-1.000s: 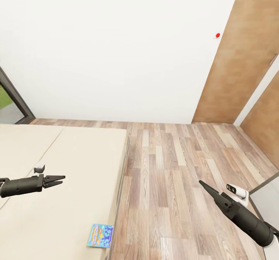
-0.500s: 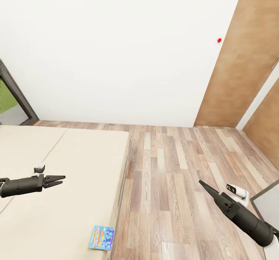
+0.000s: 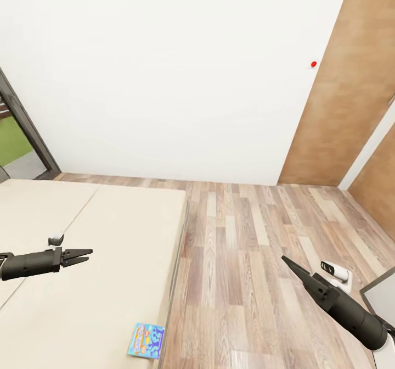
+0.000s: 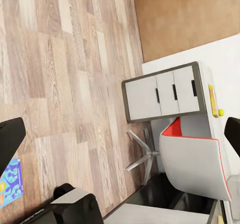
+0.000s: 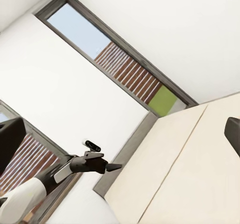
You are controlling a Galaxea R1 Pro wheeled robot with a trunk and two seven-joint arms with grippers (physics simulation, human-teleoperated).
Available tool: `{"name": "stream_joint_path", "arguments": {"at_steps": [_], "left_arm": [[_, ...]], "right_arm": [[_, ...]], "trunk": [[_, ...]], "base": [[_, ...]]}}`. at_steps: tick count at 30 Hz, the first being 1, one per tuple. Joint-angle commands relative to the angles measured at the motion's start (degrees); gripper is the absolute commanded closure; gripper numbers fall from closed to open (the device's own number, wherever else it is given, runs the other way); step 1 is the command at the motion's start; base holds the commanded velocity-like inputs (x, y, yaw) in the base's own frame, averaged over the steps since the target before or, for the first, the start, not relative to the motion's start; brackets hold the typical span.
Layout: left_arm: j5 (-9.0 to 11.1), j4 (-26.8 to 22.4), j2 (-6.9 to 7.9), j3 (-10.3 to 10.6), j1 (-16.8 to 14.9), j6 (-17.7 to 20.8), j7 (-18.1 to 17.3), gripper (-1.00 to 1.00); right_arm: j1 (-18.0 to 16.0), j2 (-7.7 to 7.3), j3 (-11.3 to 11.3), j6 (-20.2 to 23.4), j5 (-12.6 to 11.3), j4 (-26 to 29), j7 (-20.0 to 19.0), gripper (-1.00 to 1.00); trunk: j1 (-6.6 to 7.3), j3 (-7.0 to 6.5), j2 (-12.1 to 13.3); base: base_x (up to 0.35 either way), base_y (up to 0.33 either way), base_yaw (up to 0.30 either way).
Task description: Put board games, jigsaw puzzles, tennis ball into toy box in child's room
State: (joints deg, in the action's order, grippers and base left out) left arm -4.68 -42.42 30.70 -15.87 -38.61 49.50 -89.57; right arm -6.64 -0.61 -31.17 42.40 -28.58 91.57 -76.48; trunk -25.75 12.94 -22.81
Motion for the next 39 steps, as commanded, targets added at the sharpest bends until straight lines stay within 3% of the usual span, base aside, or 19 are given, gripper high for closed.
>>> {"name": "stream_joint_path", "arguments": {"at_steps": [1, 39], "left_arm": [[-0.5, 0.0, -0.03, -0.1, -0.1, 0.6, -0.4, -1.0], [-0.5, 0.0, -0.71, -0.1, -0.1, 0.6, -0.4, -1.0]], "right_arm": [[0.0, -0.01, 0.0, 0.5, -0.2, 0.0, -0.1, -1.0], [0.0, -0.25, 0.0, 0.6, -0.2, 0.0, -0.1, -1.0]], "trunk": [[-0.04, 0.01, -0.1], [-0.04, -3.19, -0.1]], "base": [[0.0, 0.0, 0.069], [0.0, 0.0, 0.063]]}}
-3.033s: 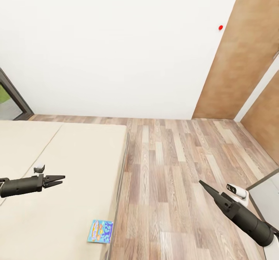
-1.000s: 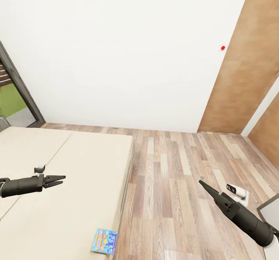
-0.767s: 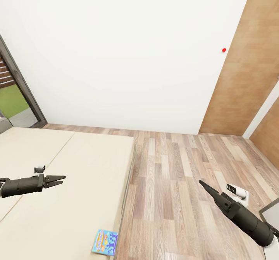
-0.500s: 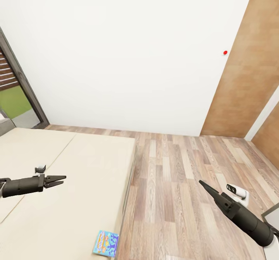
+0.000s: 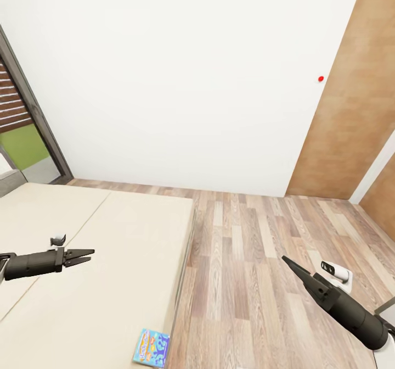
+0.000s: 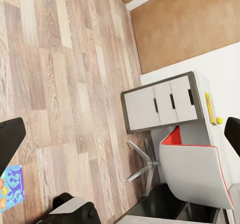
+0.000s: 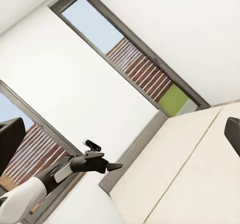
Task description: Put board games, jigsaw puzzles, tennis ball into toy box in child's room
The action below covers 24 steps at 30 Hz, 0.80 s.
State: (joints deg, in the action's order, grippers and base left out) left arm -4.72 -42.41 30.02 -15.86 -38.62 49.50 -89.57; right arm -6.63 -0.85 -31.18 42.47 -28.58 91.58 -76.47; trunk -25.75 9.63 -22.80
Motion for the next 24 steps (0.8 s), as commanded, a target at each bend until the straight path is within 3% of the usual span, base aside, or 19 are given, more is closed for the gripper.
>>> {"name": "stream_joint_path", "arguments": {"at_steps": [1, 24], "left_arm": [[-0.5, 0.0, -0.03, -0.1, -0.1, 0.6, -0.4, -1.0], [-0.6, 0.0, -0.97, -0.1, -0.1, 0.6, -0.4, -1.0]], "right_arm": [[0.0, -0.01, 0.0, 0.5, -0.2, 0.0, -0.1, -1.0], [0.0, 0.04, -0.1, 0.5, -0.2, 0.0, -1.0, -1.0]], "trunk": [[-0.03, 0.1, -0.1], [-0.03, -1.42, -0.1]], "base": [[0.0, 0.0, 0.012], [0.0, 0.0, 0.01]]}}
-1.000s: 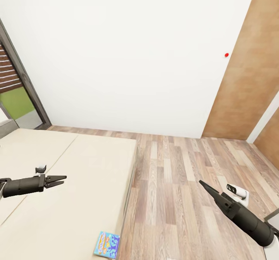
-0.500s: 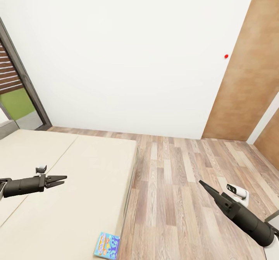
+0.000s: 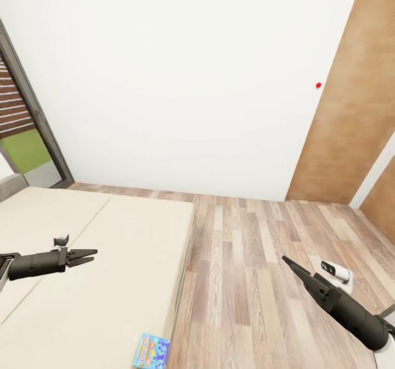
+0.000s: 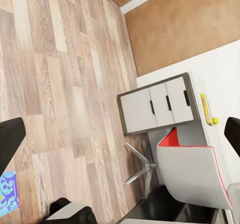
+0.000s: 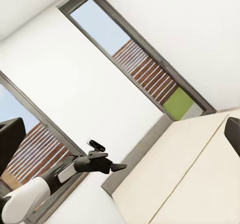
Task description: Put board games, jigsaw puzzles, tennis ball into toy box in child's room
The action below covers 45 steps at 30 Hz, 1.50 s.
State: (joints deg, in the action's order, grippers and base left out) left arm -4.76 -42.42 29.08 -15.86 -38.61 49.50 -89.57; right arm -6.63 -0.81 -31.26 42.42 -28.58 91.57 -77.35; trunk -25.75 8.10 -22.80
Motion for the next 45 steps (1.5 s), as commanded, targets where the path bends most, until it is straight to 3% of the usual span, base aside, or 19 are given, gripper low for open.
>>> {"name": "stream_joint_path", "arguments": {"at_steps": [1, 18, 29, 45], "left_arm": [[-0.5, 0.0, -0.04, -0.1, -0.1, 0.6, -0.4, -1.0], [-0.4, 0.0, -0.94, -0.1, -0.1, 0.7, -0.4, -1.0], [-0.2, 0.0, -1.15, -0.3, -0.1, 0.6, -0.4, -1.0], [0.0, 0.0, -1.2, -0.2, -0.1, 0.4, -0.4, -1.0]], "right_arm": [[0.0, -0.02, 0.0, 0.5, -0.2, 0.0, -0.1, -1.0], [0.0, -0.13, 0.0, 0.5, -0.2, 0.0, -0.2, -1.0], [0.0, -0.31, 0.0, 0.6, -0.2, 0.0, -0.2, -1.0], [0.0, -0.33, 0.0, 0.6, -0.2, 0.0, -0.2, -1.0]], "trunk": [[-0.04, 0.03, -0.1], [-0.04, -1.35, -0.1], [-0.04, -1.52, -0.1], [-0.04, -1.74, -0.1]], "base": [[0.0, 0.0, 0.073], [0.0, -0.016, 0.146], [0.0, -0.186, 0.04], [0.0, -0.026, 0.077]]}}
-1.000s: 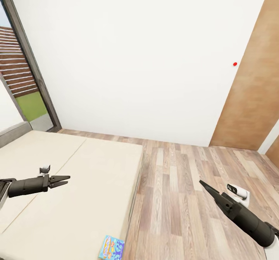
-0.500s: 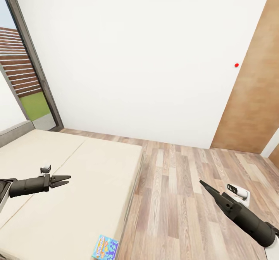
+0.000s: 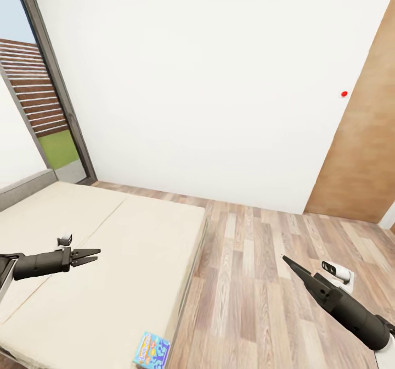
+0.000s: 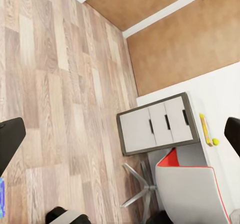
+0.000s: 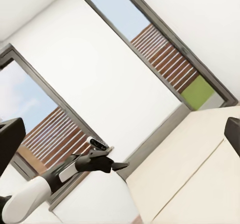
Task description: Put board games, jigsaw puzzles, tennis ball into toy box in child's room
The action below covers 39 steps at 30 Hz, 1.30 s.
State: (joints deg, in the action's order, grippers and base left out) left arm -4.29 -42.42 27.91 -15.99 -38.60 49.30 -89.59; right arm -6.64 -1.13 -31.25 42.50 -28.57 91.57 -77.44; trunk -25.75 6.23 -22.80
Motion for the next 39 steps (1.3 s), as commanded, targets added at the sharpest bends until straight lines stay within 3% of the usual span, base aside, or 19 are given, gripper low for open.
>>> {"name": "stream_joint_path", "arguments": {"at_steps": [1, 11, 39], "left_arm": [[-0.5, 0.0, -0.03, -0.1, -0.1, 0.6, -0.4, -1.0], [-0.5, 0.1, -0.05, -0.1, -0.1, 0.5, -0.4, -1.0], [-0.5, 0.1, -0.05, -0.1, -0.1, 0.4, -0.4, -1.0]], "right_arm": [[0.0, -0.01, 0.0, 0.5, -0.2, 0.0, -0.1, -1.0], [0.0, 0.05, 0.0, 0.5, -0.2, 0.0, -0.1, -1.0], [0.0, 0.22, 0.1, 0.4, -0.2, 0.0, 0.0, -1.0]], "trunk": [[-0.04, 0.08, -0.1], [-0.04, -0.17, -0.1], [-0.04, -0.21, -0.1]], "base": [[0.0, -0.003, 0.207], [0.043, -0.001, 0.151], [0.061, -0.035, 0.015]]}}
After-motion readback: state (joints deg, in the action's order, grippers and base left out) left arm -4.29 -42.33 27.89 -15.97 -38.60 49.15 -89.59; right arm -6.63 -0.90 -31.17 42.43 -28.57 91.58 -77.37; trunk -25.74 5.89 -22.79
